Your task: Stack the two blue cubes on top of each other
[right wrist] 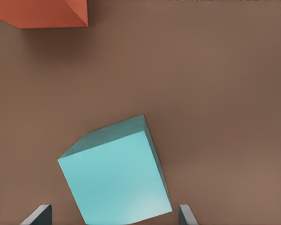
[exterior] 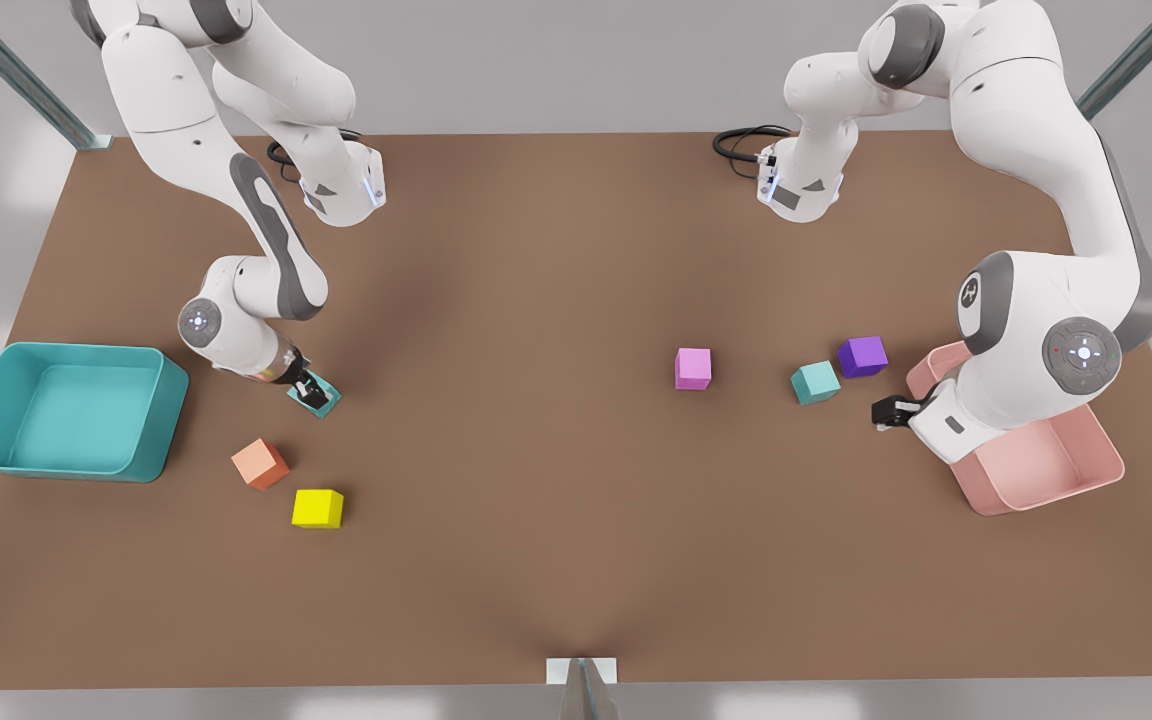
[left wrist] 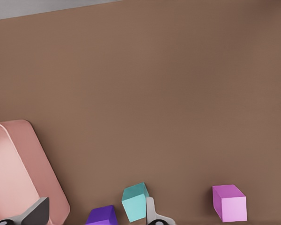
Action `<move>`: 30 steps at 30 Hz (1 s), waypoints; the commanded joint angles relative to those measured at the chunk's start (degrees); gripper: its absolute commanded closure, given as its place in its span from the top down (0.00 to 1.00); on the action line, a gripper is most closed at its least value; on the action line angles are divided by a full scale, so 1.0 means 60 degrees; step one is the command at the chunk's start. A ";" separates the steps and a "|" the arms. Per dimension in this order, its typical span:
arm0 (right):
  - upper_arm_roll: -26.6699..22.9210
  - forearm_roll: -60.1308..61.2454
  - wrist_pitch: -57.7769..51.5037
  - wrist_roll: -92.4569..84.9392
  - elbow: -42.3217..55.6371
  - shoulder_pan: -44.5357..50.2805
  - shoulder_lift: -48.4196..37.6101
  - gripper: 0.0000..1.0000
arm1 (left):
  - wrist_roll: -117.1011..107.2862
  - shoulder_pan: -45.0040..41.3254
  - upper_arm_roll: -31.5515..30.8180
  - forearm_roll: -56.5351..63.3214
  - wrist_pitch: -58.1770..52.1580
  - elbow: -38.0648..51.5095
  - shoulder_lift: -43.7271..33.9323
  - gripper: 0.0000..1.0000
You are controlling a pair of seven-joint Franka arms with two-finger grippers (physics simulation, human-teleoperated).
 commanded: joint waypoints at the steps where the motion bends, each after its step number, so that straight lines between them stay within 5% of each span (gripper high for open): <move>1: 0.0001 -0.0123 0.0053 -0.1032 0.0003 -0.0012 0.0039 1.00 | -0.0003 -0.0004 -0.0003 0.0007 0.0002 0.0005 -0.0013 1.00; 15: -0.0028 -0.0181 0.0654 -0.1589 0.0105 -0.0012 0.0977 1.00 | 0.0012 0.0010 -0.0003 0.0007 -0.0013 0.0005 -0.0013 1.00; 20: 0.0001 -0.0269 0.0318 -0.2321 0.0091 -0.0056 0.0640 0.29 | -0.0032 -0.0048 -0.0003 0.0007 -0.0013 -0.0010 -0.0013 1.00; 22: 0.0498 -0.0240 -0.1088 -0.2146 0.0120 0.0002 -0.0413 0.21 | -0.0032 -0.0048 -0.0003 0.0007 -0.0013 -0.0010 -0.0013 1.00; 24: 0.1787 -0.0240 -0.3868 -0.1384 0.1539 0.0031 -0.1220 0.21 | -0.0032 -0.0034 -0.0003 0.0007 -0.0013 -0.0010 -0.0013 1.00; 26: 0.2286 -0.0240 -0.7607 -0.1340 0.4864 0.0689 -0.1177 0.21 | -0.0032 -0.0034 -0.0003 0.0007 -0.0013 -0.0010 -0.0013 1.00; 30: 0.2492 -0.0943 -0.8517 -0.0593 1.0986 0.4730 0.2176 0.21 | -0.0032 -0.0034 -0.0003 0.0007 -0.0013 -0.0010 -0.0013 1.00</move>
